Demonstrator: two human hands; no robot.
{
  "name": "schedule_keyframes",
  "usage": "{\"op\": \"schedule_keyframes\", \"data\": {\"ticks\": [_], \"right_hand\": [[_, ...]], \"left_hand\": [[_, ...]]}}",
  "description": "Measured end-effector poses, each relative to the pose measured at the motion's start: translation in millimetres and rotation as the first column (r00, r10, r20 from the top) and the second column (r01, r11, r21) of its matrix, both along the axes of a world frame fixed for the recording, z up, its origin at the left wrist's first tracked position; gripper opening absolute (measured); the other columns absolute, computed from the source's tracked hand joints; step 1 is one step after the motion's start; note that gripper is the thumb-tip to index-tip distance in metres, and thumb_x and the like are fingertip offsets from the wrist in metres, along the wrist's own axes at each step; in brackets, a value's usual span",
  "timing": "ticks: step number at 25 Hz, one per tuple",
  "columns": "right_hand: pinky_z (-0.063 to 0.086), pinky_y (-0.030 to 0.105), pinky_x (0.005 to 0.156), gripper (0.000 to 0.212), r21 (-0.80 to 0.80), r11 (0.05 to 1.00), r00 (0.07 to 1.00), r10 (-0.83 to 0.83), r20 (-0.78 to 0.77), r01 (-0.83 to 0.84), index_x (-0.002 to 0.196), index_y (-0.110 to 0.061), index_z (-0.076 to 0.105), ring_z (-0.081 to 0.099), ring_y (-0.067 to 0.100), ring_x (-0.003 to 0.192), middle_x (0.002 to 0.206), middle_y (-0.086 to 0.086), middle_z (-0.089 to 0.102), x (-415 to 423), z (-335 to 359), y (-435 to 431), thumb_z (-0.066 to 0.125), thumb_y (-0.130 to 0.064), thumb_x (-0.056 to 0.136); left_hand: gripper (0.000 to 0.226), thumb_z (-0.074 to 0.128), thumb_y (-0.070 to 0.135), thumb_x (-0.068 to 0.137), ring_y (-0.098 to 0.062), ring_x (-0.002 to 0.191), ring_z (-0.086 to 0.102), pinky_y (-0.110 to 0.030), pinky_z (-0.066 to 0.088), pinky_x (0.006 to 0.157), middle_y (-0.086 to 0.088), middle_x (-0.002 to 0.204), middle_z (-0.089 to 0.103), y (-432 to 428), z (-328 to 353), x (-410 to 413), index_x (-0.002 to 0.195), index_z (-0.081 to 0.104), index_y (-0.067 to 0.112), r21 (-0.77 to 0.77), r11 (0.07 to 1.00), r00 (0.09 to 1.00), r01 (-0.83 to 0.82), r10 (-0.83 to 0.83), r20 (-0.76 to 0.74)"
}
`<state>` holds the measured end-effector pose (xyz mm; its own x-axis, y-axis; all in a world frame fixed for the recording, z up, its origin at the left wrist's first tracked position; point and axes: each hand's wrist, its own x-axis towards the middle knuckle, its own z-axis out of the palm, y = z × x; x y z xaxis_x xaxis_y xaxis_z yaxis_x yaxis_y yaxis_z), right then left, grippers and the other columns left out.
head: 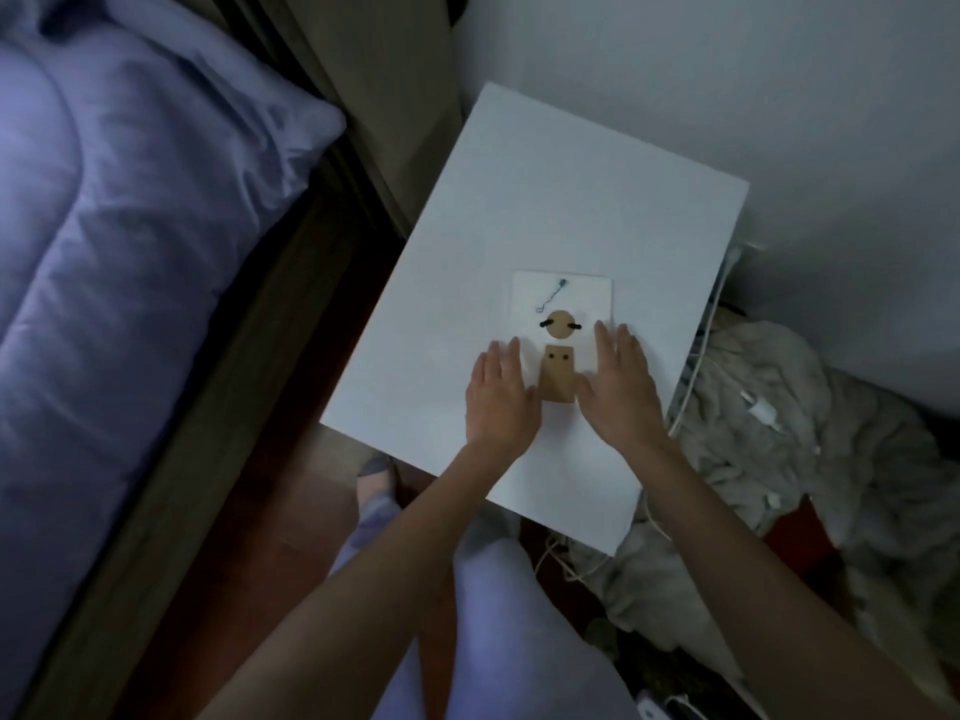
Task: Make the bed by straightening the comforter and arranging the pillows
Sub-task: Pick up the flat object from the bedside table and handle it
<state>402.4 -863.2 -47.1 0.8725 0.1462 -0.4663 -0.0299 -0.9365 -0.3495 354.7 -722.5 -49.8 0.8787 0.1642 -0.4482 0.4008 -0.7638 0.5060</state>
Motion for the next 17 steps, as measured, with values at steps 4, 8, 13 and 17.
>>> {"op": "schedule_keyframes", "data": {"ticks": [4, 8, 13, 17], "right_hand": [[0.017, 0.041, 0.118, 0.061, 0.123, 0.991, 0.999, -0.05, 0.019, 0.047, 0.152, -0.011, 0.009, 0.008, 0.027, 0.149, 0.161, 0.014, 0.01, -4.3, -15.9, 1.6, 0.038, -0.027, 0.1], [0.027, 0.041, 0.114, 0.057, 0.317, 0.918, 0.967, -0.253, 0.005, 0.238, 0.149, -0.014, 0.02, 0.024, 0.03, 0.143, 0.155, 0.013, 0.026, -3.1, -15.8, 6.8, 0.043, -0.021, 0.098], [0.043, 0.019, 0.088, 0.047, 0.505, 0.578, 0.733, -0.657, -0.179, 0.641, 0.138, -0.014, 0.038, 0.056, 0.018, 0.113, 0.132, 0.005, 0.057, 15.2, -0.1, 8.9, 0.051, -0.013, 0.092], [0.048, 0.027, 0.084, 0.037, 0.581, 0.27, 0.56, -0.722, -0.406, 0.768, 0.124, -0.015, 0.052, 0.059, 0.011, 0.088, 0.115, 0.006, 0.066, 29.5, 13.9, 5.4, 0.06, -0.01, 0.088]], "left_hand": [[0.064, 0.04, 0.031, 0.1, -0.029, 0.148, 0.009, -0.04, 0.015, 0.119, -0.012, 0.161, 0.009, -15.2, -7.0, -0.6, 0.152, 0.01, 0.01, 0.056, 0.998, 0.999, -0.017, 0.019, -0.042], [0.06, 0.043, 0.029, 0.098, -0.031, 0.139, 0.031, -0.042, 0.031, 0.111, -0.012, 0.155, 0.029, -18.4, -4.5, 5.7, 0.149, 0.021, 0.005, 0.01, 0.991, 0.991, -0.136, 0.136, 0.003], [0.046, 0.051, 0.029, 0.096, -0.028, 0.12, 0.052, -0.037, 0.044, 0.098, -0.011, 0.131, 0.055, -9.7, -2.8, 14.0, 0.136, 0.042, 0.008, -0.145, 0.921, 0.931, -0.362, 0.365, -0.006], [0.027, 0.05, 0.031, 0.097, -0.023, 0.093, 0.061, -0.031, 0.047, 0.075, -0.005, 0.101, 0.067, 8.7, 6.5, 9.4, 0.104, 0.059, 0.007, -0.266, 0.849, 0.884, -0.456, 0.467, -0.023]]}}
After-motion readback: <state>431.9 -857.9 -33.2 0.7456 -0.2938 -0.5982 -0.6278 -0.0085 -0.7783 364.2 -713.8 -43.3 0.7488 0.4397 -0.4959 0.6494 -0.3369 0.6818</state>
